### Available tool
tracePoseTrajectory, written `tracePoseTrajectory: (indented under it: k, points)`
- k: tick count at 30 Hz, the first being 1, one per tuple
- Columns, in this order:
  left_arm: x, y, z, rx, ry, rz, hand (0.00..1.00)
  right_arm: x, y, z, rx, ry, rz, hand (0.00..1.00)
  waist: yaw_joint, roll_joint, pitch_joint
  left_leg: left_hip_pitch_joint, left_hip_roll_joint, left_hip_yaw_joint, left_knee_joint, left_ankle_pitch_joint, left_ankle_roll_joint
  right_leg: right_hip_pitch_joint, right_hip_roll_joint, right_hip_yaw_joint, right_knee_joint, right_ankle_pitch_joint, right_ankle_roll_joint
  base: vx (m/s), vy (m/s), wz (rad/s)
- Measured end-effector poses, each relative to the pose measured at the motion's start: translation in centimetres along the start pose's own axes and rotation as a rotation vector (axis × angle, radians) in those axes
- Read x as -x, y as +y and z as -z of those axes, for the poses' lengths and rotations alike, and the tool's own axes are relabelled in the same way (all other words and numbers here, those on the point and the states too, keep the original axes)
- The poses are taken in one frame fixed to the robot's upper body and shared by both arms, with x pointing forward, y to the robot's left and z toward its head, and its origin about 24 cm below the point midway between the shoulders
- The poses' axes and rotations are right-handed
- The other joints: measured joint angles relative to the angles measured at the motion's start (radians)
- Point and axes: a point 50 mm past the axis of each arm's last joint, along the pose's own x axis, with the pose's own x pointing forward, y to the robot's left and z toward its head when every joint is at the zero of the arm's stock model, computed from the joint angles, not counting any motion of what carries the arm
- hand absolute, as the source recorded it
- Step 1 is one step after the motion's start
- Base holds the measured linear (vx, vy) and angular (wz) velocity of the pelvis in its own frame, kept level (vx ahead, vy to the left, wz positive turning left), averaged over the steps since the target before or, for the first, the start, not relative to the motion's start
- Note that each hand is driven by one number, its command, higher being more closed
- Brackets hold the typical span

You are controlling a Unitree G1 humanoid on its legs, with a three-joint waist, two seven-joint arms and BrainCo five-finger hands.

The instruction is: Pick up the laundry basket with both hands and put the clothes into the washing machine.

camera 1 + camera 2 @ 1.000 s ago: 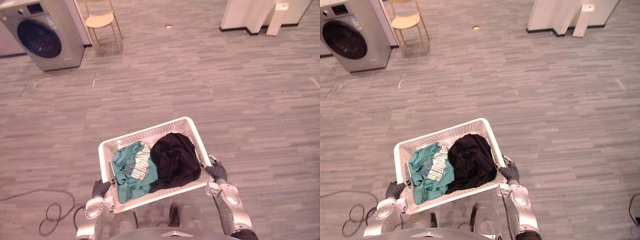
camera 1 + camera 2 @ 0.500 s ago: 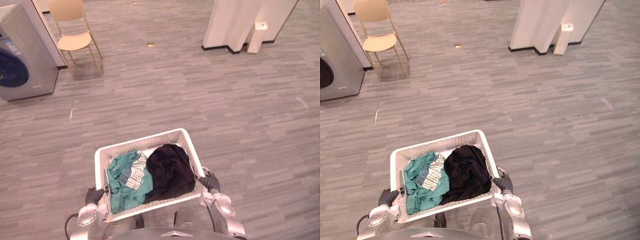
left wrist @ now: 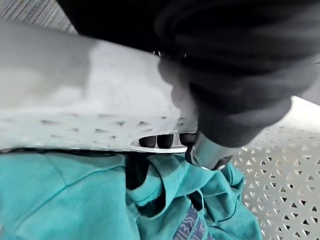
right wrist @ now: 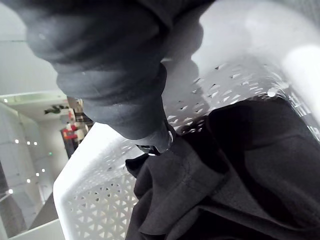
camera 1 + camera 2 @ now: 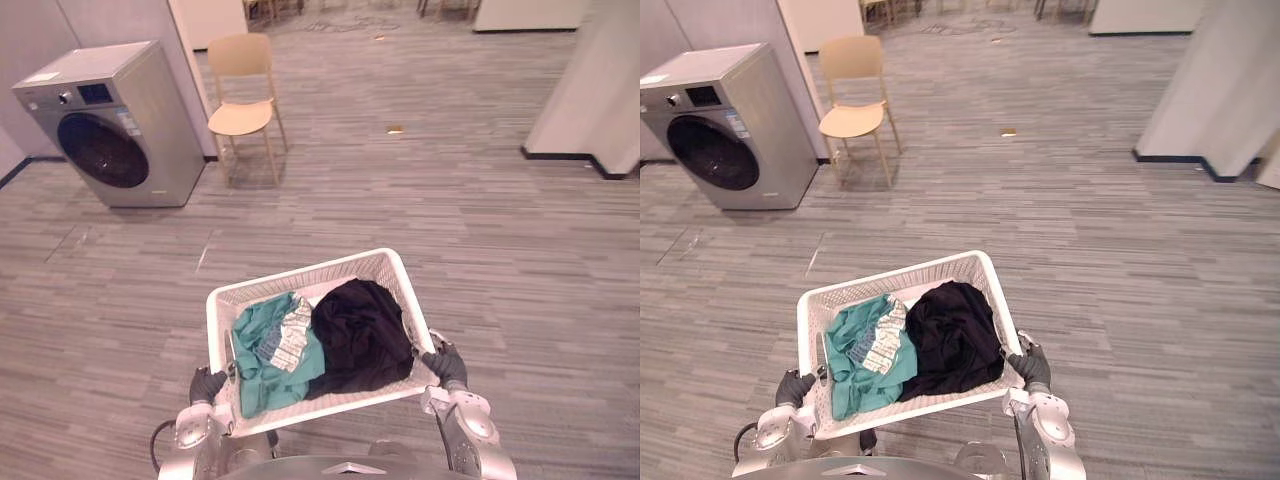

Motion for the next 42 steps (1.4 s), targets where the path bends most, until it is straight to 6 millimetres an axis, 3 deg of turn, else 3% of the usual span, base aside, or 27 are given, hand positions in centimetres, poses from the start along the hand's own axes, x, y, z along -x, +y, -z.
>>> tracePoseTrajectory:
  k: [1,3,6,7,8,9,10,11,12,13,15,16,18,20,22,24,25,26,27,29,31,34,36,39,40,41,42]
  points:
    - [-0.1,0.0,-0.1,-0.005,-0.003,0.003,1.00,0.0,0.0,0.0,-0.001,0.000,0.001,1.00,-0.002,-0.009,0.001,0.000,-0.005,-0.007,-0.100,0.007,0.007,0.007,-0.013,0.001,-0.008,0.000,0.001,0.45,0.111,0.13]
    - [-0.1,0.2,-0.2,-0.020,-0.007,0.004,1.00,-0.4,0.2,0.0,0.000,0.003,0.000,1.00,0.003,-0.035,0.001,0.003,-0.034,-0.184,-0.441,0.083,-0.037,0.012,-0.064,0.048,-0.014,-0.008,0.028,0.42,0.201,-0.19]
    - [-0.1,0.2,0.4,-0.046,0.019,0.012,1.00,-0.7,-0.2,0.8,0.011,0.042,0.012,1.00,0.004,-0.042,-0.007,0.051,-0.033,-0.228,-0.564,0.174,-0.078,0.048,-0.138,0.106,0.021,-0.052,0.132,0.53,0.471,-0.42]
    - [0.0,-0.1,0.9,-0.047,0.041,0.017,1.00,-0.6,-0.6,0.9,0.021,0.050,0.022,1.00,0.005,-0.025,-0.018,0.076,-0.044,-0.223,-0.580,0.195,-0.076,0.033,-0.155,0.124,0.077,-0.052,0.132,0.61,0.684,-0.38]
    - [-0.3,0.8,1.3,-0.079,0.068,0.000,1.00,-0.4,-0.2,2.2,-0.006,0.102,0.030,1.00,-0.002,-0.079,-0.032,0.096,-0.120,-0.204,-0.537,0.218,-0.100,-0.039,-0.251,0.181,0.257,-0.022,0.082,0.49,0.558,0.03]
    - [-0.6,1.5,0.8,-0.103,0.061,-0.013,1.00,0.2,0.2,3.2,-0.037,0.146,0.045,1.00,-0.027,-0.109,-0.033,0.118,-0.176,-0.202,-0.525,0.179,-0.070,-0.123,-0.306,0.186,0.411,0.133,-0.047,0.48,0.510,0.24]
    - [-0.6,1.7,0.7,-0.112,0.057,-0.014,1.00,0.5,0.3,3.6,-0.047,0.161,0.049,1.00,-0.029,-0.113,-0.033,0.135,-0.188,-0.202,-0.530,0.163,-0.055,-0.157,-0.322,0.187,0.465,0.250,-0.101,0.41,0.345,0.37]
    - [-0.6,2.4,0.5,-0.142,0.051,-0.021,1.00,0.8,1.1,4.2,-0.074,0.179,0.041,1.00,-0.035,-0.115,-0.023,0.193,-0.194,-0.200,-0.565,0.148,-0.034,-0.224,-0.315,0.226,0.604,0.336,-0.103,0.41,0.287,0.13]
    - [-0.6,2.9,0.4,-0.156,0.052,-0.028,1.00,0.9,1.5,4.4,-0.086,0.184,0.037,1.00,-0.038,-0.111,-0.019,0.222,-0.198,-0.206,-0.584,0.142,-0.024,-0.255,-0.292,0.238,0.679,0.294,-0.080,0.49,0.318,0.14]
    - [-0.7,3.4,0.1,-0.172,0.043,-0.036,1.00,1.0,2.0,4.6,-0.101,0.191,0.032,1.00,-0.044,-0.110,-0.015,0.300,-0.206,-0.210,-0.637,0.135,-0.012,-0.289,-0.239,0.234,0.781,0.196,-0.038,0.56,0.359,0.08]
    - [-0.7,3.5,-0.4,-0.181,0.021,-0.041,1.00,1.1,2.3,4.7,-0.113,0.188,0.033,1.00,-0.044,-0.107,-0.014,0.413,-0.222,-0.197,-0.724,0.125,0.004,-0.349,-0.143,0.209,0.817,0.090,-0.033,0.43,0.252,-0.01]
    - [-0.9,3.4,-1.0,-0.179,0.001,-0.037,1.00,0.8,2.5,4.2,-0.116,0.164,0.025,1.00,-0.055,-0.105,-0.013,0.461,-0.235,-0.193,-0.764,0.116,0.018,-0.398,-0.093,0.165,0.757,0.027,-0.027,0.38,0.147,0.06]
    - [-1.2,2.9,-1.8,-0.175,-0.026,-0.026,1.00,0.5,2.6,3.6,-0.118,0.131,0.023,1.00,-0.075,-0.093,-0.004,0.510,-0.248,-0.197,-0.800,0.093,0.032,-0.452,-0.038,0.071,0.547,-0.007,-0.036,0.42,0.101,0.12]
    - [-1.4,2.5,-2.1,-0.179,-0.036,-0.013,1.00,0.6,2.3,3.5,-0.121,0.125,0.033,1.00,-0.088,-0.084,0.002,0.553,-0.262,-0.197,-0.798,0.029,0.018,-0.473,0.021,0.032,0.159,0.084,-0.030,0.39,0.045,0.10]
    - [-1.3,2.2,-1.9,-0.190,-0.031,0.004,1.00,1.1,1.9,3.5,-0.114,0.124,0.046,1.00,-0.095,-0.088,-0.001,0.591,-0.274,-0.217,-0.780,-0.032,0.014,-0.474,0.027,0.087,0.073,0.147,-0.048,0.48,-0.054,0.33]
    - [-0.7,1.1,-0.5,-0.146,0.002,0.017,1.00,1.1,1.0,3.2,-0.077,0.120,0.050,1.00,-0.111,-0.045,-0.009,0.563,-0.230,-0.204,-0.523,-0.121,0.017,-0.445,0.040,0.079,0.194,0.136,-0.076,0.61,-0.103,0.49]
    - [-0.6,0.8,-0.4,-0.128,0.005,0.020,1.00,1.0,0.8,2.9,-0.067,0.108,0.051,1.00,-0.113,-0.033,-0.002,0.497,-0.199,-0.181,-0.346,-0.112,0.014,-0.422,0.042,0.071,0.195,0.114,-0.078,0.44,-0.114,0.36]
    - [-0.4,0.3,-0.2,-0.100,0.006,0.024,1.00,1.1,0.4,1.9,-0.043,0.073,0.040,1.00,-0.109,-0.002,0.016,0.346,-0.119,-0.163,0.003,0.021,-0.021,-0.359,0.057,0.046,0.186,0.085,-0.081,0.54,-0.153,0.12]
    - [0.1,0.2,0.1,-0.077,0.007,0.022,1.00,1.2,0.4,1.1,-0.027,0.043,0.024,1.00,-0.091,0.010,0.025,0.241,-0.039,-0.153,0.261,0.091,-0.057,-0.299,0.080,0.046,0.186,0.045,-0.093,0.57,-0.137,-0.02]
    - [0.7,0.4,0.6,-0.046,0.015,0.018,1.00,1.6,0.3,0.6,-0.024,0.019,0.021,1.00,-0.055,0.006,0.033,0.174,0.009,-0.134,0.393,0.089,-0.036,-0.178,0.097,0.050,0.156,-0.012,-0.106,0.70,-0.110,-0.28]
    - [0.8,0.2,0.5,-0.037,0.002,0.021,1.00,1.3,0.3,0.1,-0.014,0.000,0.012,1.00,-0.034,-0.006,0.020,0.107,0.003,-0.105,0.282,0.055,-0.024,-0.103,0.093,0.076,0.103,-0.048,-0.081,0.54,-0.043,-0.34]
    - [0.6,0.4,-0.1,-0.038,-0.024,0.016,1.00,0.3,1.0,-0.7,0.008,-0.023,-0.025,1.00,-0.008,-0.010,0.017,0.036,0.010,-0.081,-0.151,0.041,-0.013,-0.059,0.087,0.132,0.063,-0.074,-0.043,0.58,0.069,-0.58]
    - [0.8,0.7,0.3,-0.040,-0.009,0.008,1.00,-0.3,0.8,-0.3,0.035,0.003,-0.027,1.00,-0.009,-0.010,0.007,0.054,-0.017,-0.167,-0.570,0.110,-0.068,-0.027,0.064,0.176,0.054,-0.119,0.010,0.61,0.220,-0.61]
    - [1.0,0.5,1.3,-0.064,0.038,0.018,1.00,-0.1,-0.2,1.0,0.073,0.057,0.008,1.00,-0.012,-0.019,-0.020,0.059,-0.074,-0.160,-0.589,0.184,-0.070,0.023,-0.003,0.213,0.077,-0.171,0.093,0.61,0.397,-0.56]
    - [1.0,0.6,1.9,-0.075,0.059,0.018,1.00,0.0,-0.5,1.5,0.070,0.078,0.026,1.00,-0.009,-0.031,-0.037,0.077,-0.134,-0.172,-0.563,0.248,-0.079,-0.042,-0.058,0.251,0.258,-0.183,0.114,0.64,0.473,-0.27]
    - [0.5,0.9,1.3,-0.105,0.055,0.012,1.00,0.3,-0.2,2.3,0.025,0.107,0.044,1.00,-0.039,-0.092,-0.037,0.101,-0.208,-0.157,-0.516,0.191,-0.036,-0.129,-0.141,0.268,0.485,-0.095,0.085,0.63,0.452,0.02]
    - [0.2,1.2,0.8,-0.120,0.045,0.008,1.00,0.6,-0.2,2.7,0.010,0.121,0.055,1.00,-0.051,-0.106,-0.032,0.119,-0.229,-0.162,-0.509,0.166,-0.022,-0.168,-0.164,0.271,0.581,-0.002,0.049,0.72,0.431,0.60]
